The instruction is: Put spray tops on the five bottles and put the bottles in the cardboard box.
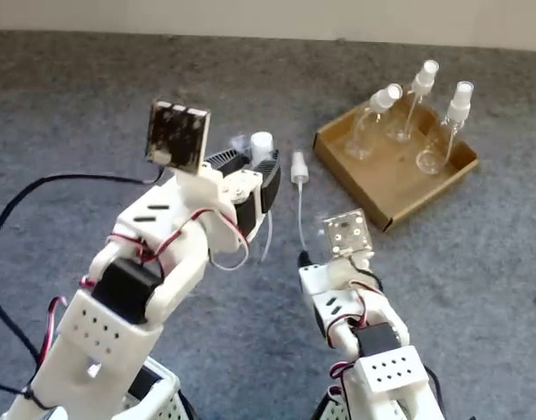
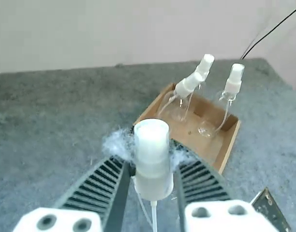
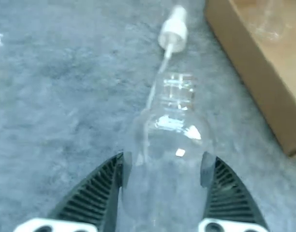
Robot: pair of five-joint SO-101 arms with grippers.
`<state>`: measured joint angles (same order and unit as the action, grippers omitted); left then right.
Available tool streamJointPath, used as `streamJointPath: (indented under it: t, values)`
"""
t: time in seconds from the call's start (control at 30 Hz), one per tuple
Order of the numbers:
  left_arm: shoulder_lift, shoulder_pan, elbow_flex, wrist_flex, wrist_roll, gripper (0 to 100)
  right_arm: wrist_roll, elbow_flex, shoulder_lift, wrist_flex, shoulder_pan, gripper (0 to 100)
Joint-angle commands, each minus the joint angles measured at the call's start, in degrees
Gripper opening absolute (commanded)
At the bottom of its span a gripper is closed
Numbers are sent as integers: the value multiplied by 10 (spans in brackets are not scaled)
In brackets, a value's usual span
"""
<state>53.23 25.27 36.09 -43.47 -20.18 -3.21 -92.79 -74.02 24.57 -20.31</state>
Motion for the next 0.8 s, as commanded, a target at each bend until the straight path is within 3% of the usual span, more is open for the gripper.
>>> streamJointPath:
  t: [0.0, 0.13, 0.3, 0.57, 0.77]
  values:
    - [80, -9, 43, 72, 4, 28, 0, 8, -8, -91, -18, 166]
    - [144, -10, 86, 113, 4, 28, 0, 6, -8, -175, -19, 166]
    - [178, -49, 95, 141, 4, 27, 2, 5, -8, -204, -22, 166]
    - [179, -73, 94, 246, 4, 27, 0, 5, -8, -240, -116, 166]
    - [179, -73, 92, 309, 29, 27, 0, 10, -8, -240, -146, 166]
